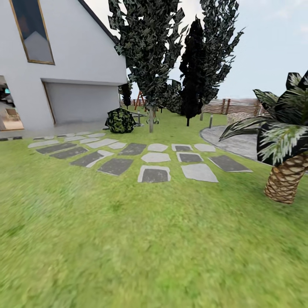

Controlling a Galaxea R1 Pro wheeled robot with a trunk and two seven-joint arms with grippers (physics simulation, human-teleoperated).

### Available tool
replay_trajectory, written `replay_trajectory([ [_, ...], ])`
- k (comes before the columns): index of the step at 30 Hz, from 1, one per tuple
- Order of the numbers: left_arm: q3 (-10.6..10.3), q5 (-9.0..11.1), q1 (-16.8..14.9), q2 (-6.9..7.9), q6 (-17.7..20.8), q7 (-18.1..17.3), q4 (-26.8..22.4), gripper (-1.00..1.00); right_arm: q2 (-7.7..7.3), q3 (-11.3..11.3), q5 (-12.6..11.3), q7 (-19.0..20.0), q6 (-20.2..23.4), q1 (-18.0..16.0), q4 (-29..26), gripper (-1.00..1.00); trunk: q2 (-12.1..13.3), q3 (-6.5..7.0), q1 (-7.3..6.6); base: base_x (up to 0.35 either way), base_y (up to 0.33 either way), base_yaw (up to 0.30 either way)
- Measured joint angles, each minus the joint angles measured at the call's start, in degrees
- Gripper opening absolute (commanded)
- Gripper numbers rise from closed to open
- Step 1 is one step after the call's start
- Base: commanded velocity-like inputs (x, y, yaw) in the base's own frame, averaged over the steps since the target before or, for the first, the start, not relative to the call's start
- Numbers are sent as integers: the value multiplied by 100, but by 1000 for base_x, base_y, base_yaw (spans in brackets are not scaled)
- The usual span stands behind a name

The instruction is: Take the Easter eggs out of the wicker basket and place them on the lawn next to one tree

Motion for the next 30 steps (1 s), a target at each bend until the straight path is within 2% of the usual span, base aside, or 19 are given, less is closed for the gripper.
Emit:
replay_trajectory([
  [26,-1,-1,0,0,0,-2,0,100,0,0,0,0,0,0,-1,100,0,0,0,335,1,0],
  [30,-3,-1,0,0,0,-4,1,100,0,0,0,3,-3,0,-1,100,0,0,0,335,0,-129],
])
